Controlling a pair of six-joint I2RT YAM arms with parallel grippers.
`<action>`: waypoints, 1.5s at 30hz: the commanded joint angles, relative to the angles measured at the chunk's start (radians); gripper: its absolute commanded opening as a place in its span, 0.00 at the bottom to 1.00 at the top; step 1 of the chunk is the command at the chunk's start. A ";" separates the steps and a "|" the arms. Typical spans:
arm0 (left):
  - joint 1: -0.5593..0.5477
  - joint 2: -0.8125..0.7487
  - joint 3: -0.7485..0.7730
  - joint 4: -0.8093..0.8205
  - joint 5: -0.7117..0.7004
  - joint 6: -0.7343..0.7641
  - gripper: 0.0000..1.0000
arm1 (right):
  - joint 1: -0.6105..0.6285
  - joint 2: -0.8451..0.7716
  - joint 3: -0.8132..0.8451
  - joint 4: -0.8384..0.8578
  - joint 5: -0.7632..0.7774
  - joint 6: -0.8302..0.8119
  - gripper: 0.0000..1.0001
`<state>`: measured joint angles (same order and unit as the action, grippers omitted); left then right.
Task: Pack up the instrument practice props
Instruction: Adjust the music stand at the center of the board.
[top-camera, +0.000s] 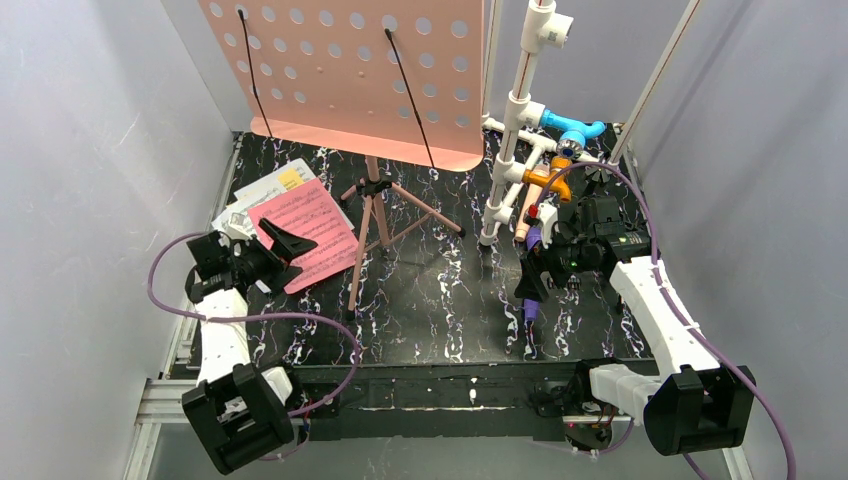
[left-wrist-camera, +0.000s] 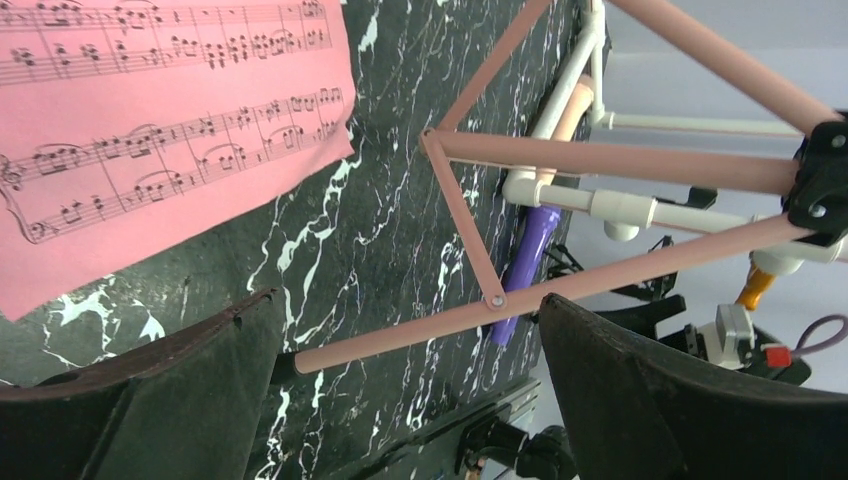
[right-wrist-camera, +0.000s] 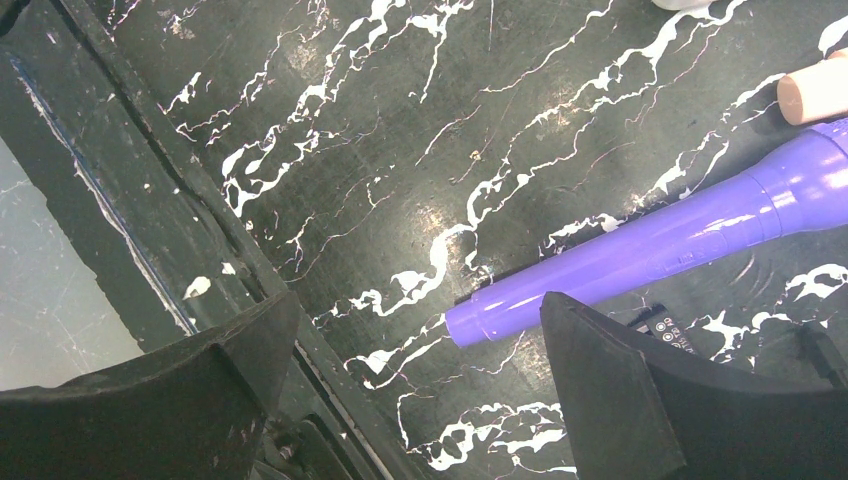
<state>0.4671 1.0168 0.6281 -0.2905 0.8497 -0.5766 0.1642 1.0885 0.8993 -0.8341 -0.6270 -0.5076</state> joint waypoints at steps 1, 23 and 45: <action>-0.039 -0.052 0.039 -0.067 0.025 0.045 0.98 | 0.005 0.008 0.006 0.019 -0.003 0.001 1.00; -0.243 -0.174 0.147 -0.183 0.003 0.153 0.98 | 0.005 0.007 0.010 0.005 -0.004 -0.024 1.00; -0.328 -0.262 0.150 -0.199 -0.038 0.212 0.98 | 0.006 0.019 0.019 -0.008 -0.004 -0.052 1.00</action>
<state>0.1711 0.7837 0.7418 -0.4725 0.8257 -0.4038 0.1642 1.1019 0.8993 -0.8364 -0.6266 -0.5354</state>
